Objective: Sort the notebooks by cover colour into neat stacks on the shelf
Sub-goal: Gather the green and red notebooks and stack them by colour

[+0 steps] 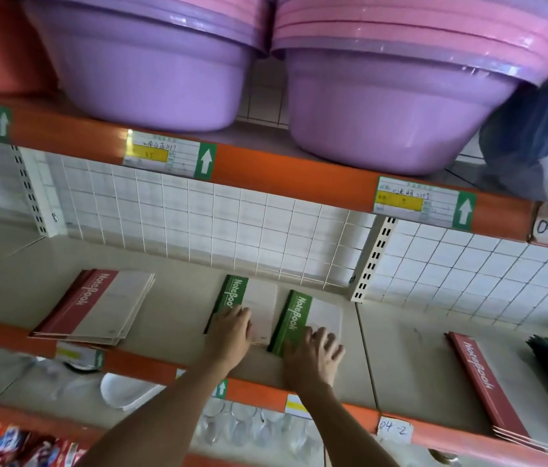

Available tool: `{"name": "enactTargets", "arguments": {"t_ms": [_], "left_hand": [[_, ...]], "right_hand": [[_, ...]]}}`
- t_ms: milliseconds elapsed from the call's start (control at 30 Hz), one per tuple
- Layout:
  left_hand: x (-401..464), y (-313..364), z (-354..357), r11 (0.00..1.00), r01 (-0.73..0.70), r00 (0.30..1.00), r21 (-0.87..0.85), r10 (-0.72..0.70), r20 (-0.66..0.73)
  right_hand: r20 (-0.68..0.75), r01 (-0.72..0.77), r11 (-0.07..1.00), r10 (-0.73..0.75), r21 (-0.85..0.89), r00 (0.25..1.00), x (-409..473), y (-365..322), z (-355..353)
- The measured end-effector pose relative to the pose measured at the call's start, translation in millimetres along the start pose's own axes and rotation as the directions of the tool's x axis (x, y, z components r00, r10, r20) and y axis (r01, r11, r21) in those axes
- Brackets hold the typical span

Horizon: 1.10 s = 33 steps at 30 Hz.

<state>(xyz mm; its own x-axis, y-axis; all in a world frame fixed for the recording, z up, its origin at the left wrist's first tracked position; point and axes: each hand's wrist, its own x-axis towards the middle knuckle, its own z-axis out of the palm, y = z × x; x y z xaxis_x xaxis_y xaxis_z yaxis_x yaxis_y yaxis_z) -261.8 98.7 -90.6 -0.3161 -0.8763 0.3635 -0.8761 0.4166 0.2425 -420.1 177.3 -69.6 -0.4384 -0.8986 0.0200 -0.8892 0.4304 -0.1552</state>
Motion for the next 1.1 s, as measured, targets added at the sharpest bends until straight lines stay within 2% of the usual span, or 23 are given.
{"name": "enactTargets", "arguments": {"t_ms": [100,233,300,500,667,800,967,1100], "left_hand": [[0.8,11.8,9.7,0.996,0.011,1.0,0.084,-0.012,0.01],[-1.0,11.6,9.4,0.94,0.272,0.957,0.205,-0.287,0.048],[1.0,9.6,13.3,0.92,0.302,0.944,0.249,-0.326,0.059],[5.9,10.7,15.7,0.944,0.302,0.948,0.131,-0.311,0.063],[3.9,9.8,9.7,0.972,0.23,0.973,0.048,-0.228,-0.039],[2.0,13.1,3.5,0.988,0.153,0.98,0.014,-0.15,-0.134],[-1.2,17.3,-3.1,0.989,0.151,0.972,-0.007,-0.149,-0.181],[-2.5,16.8,-5.9,0.983,0.179,0.967,0.047,-0.167,-0.191]], "right_hand": [[0.0,-0.068,0.995,0.068,0.068,0.998,3.9,6.2,2.5],[0.115,0.006,0.995,-0.018,0.102,0.993,8.2,10.2,7.8],[0.098,0.011,0.991,-0.024,0.131,0.995,9.7,12.0,8.1],[0.009,-0.213,0.971,0.213,0.113,0.977,6.1,13.1,7.3],[-0.084,-0.19,0.979,0.197,0.077,0.977,7.9,15.1,9.5],[-0.055,-0.228,0.944,0.247,0.239,0.967,8.9,15.5,8.5],[-0.07,-0.3,0.869,0.354,0.393,0.933,11.0,22.5,5.5],[-0.068,-0.301,0.888,0.344,0.349,0.937,11.8,22.8,6.2]]}}
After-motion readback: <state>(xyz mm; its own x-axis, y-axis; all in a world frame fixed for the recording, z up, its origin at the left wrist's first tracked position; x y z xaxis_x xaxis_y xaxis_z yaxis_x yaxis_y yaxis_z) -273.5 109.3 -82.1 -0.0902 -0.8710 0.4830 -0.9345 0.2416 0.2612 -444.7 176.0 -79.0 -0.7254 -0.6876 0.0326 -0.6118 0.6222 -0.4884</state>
